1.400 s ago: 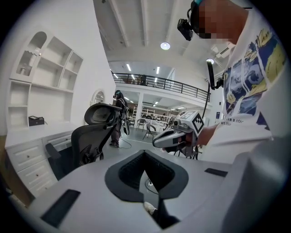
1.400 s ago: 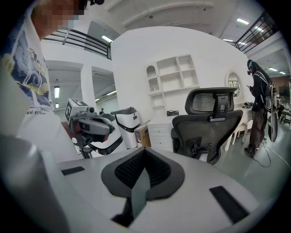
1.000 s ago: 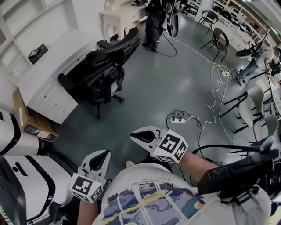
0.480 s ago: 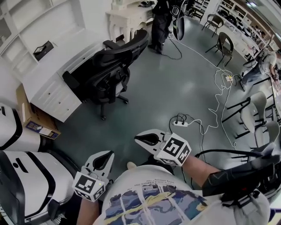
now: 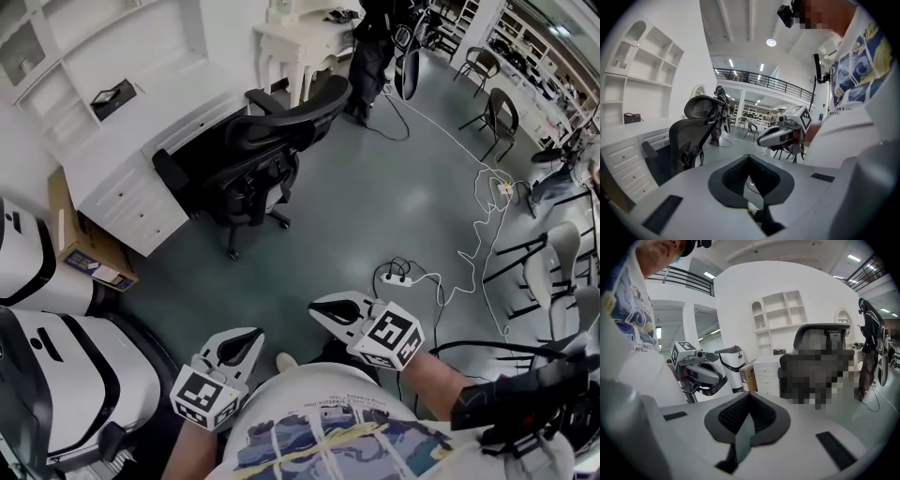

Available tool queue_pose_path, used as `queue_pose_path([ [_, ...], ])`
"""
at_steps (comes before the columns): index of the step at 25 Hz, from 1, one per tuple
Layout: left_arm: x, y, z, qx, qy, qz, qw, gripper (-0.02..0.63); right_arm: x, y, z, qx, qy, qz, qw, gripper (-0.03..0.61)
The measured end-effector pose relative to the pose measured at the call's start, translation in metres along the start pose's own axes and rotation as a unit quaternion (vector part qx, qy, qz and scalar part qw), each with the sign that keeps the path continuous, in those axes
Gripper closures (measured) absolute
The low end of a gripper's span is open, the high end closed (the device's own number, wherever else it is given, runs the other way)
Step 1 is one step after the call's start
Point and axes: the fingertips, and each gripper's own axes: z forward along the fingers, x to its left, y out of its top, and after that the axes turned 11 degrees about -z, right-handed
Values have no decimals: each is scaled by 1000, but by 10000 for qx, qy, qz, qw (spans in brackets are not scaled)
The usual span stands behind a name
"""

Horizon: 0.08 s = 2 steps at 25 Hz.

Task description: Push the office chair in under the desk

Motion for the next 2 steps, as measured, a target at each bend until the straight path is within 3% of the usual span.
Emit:
queue_pose_path([
  [2,2,3,5,24,-37,37,10000,601,-5,-1,0,23,-19,6,10000,554],
])
